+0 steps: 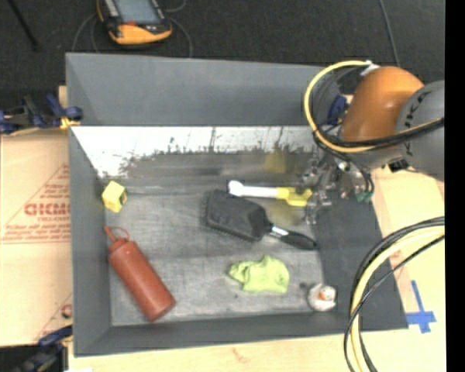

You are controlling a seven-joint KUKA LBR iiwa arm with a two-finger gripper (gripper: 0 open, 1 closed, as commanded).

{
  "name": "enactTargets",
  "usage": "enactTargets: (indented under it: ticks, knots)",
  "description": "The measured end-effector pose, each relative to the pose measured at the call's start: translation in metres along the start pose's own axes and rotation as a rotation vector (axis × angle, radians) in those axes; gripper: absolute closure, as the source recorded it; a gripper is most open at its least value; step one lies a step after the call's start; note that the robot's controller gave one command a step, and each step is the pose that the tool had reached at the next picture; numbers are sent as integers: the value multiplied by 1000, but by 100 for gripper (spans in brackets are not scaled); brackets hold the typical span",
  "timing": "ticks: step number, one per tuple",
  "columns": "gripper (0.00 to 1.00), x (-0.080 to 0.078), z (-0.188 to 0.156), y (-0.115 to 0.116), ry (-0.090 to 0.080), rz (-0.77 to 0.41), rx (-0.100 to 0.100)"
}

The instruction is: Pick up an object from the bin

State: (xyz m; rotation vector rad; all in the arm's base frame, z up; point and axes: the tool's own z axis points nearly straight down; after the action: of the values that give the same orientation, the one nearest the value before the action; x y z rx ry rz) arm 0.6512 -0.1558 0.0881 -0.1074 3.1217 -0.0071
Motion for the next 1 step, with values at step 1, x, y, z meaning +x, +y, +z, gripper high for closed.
enactTargets:
  ticks: [1]
  knots:
    - [100, 1, -46, -6, 13, 37, -4]
